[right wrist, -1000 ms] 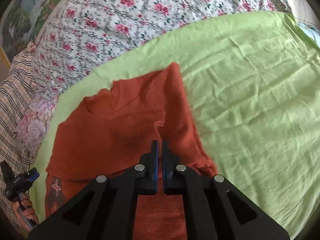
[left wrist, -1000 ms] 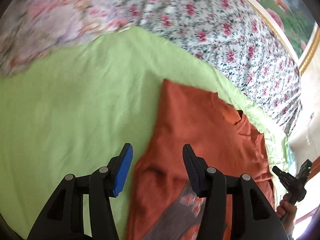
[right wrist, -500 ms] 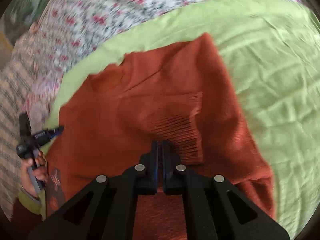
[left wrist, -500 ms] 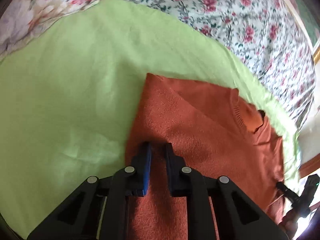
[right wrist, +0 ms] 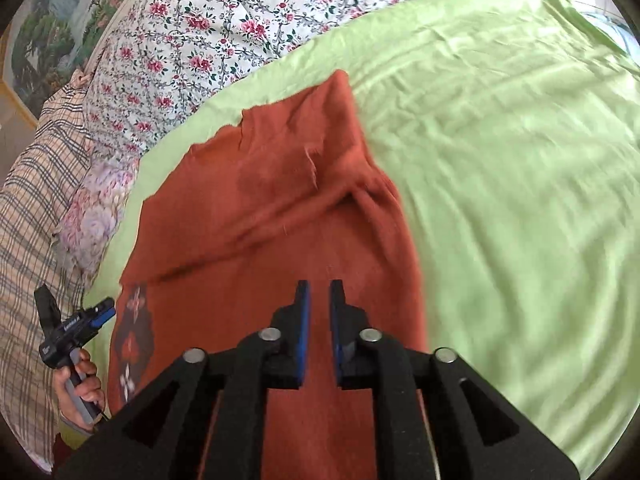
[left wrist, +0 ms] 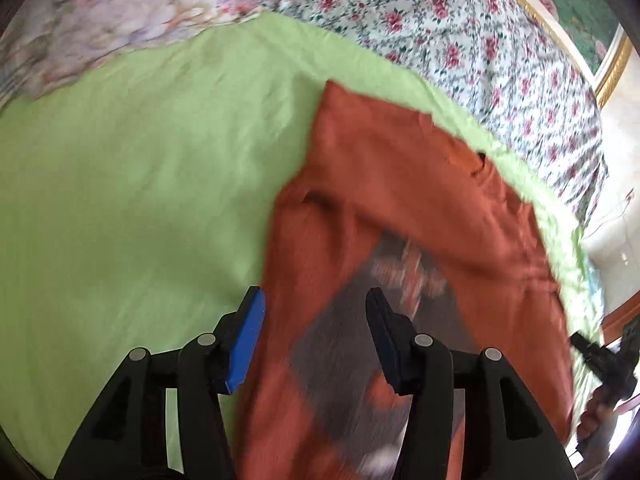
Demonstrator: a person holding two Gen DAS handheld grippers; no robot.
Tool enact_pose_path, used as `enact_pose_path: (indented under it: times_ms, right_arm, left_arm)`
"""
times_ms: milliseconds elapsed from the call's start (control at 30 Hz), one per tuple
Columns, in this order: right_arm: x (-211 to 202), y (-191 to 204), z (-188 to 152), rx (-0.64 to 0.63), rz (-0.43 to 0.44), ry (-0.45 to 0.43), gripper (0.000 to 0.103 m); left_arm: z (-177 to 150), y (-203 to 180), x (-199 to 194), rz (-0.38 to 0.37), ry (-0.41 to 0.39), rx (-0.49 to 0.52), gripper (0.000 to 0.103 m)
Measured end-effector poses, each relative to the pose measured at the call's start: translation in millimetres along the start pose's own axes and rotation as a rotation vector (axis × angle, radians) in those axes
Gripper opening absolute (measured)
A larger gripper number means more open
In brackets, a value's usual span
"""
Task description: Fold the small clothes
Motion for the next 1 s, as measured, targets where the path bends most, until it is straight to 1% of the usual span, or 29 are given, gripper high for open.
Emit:
enact_pose_path:
  times_ms: [67,100,200,267,300,500,567,667,733,767,800,833,867,900,1000]
  right_arm:
    - [-15,-6,-18,0.005,-0.006,-0.015,0.035]
    - [-22,-7,-26,0.006,-0.004,-0.024,0.036]
    - [-38,-9,-49,-0.009,-0.005,-0.029,0.037]
    - [-45,-9,-66,-0.023,0.015,-0.018,0.037]
    - [-47,-9,-72,-0.027,0.025,-0.011,0.037]
    - [-61,-21,-114,-0.026,0.085,0.032,0.037]
    - [-64,-26,-127,-0.024,0.131,0.062,0.037]
    - [-69,-27,-145,-0.032,0.216,0.086,0.037]
    - [-70,-22,-155,-0.053,0.290,0.113,0.038]
    - [-68,-19,-159,-0.061,0.321,0.126,0.038]
    - [-65,-16,-161,-0.070,0.355,0.141,0.038]
    - [-62,-13,-162,-0.075,0.374,0.147,0.038]
    - [-58,-9,-162,-0.082,0.394,0.150,0.038]
    - [-55,-3,-161,-0.091,0.421,0.150,0.038]
    - [-49,9,-161,-0.110,0.464,0.155,0.038]
  left_arm:
    - [-26,10,-10,0.027,0.003,-0.011,0.054]
    - [-38,14,-15,0.030,0.000,-0.019,0.056]
    - [-72,24,-29,0.010,-0.008,-0.029,0.060]
    - [-88,21,-36,0.000,-0.007,-0.006,0.063]
    - [-95,20,-38,-0.005,-0.004,0.008,0.067]
    - [-127,7,-44,-0.027,0.024,0.111,0.067]
    - [-136,6,-45,-0.030,0.041,0.154,0.067]
    - [-148,6,-50,-0.100,0.081,0.171,0.067]
    - [-156,6,-51,-0.189,0.114,0.157,0.065]
    - [-157,6,-51,-0.214,0.119,0.149,0.065]
    - [-158,5,-52,-0.245,0.124,0.139,0.062]
    - [-159,3,-53,-0.281,0.133,0.132,0.054]
    - [-161,0,-52,-0.322,0.149,0.127,0.048]
    - [-163,-2,-50,-0.345,0.161,0.122,0.041]
    - [-165,-4,-47,-0.356,0.172,0.125,0.040]
Point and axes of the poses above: each gripper's, at about its wrist camera, not at the fingertips, and x roughly the way its jaws point, y to its left, z to its top, the point moved 9 cm from there along x, roughly the way its jaws point, and after that the axes turned 10 degrees about y, right-handed, at the moved point
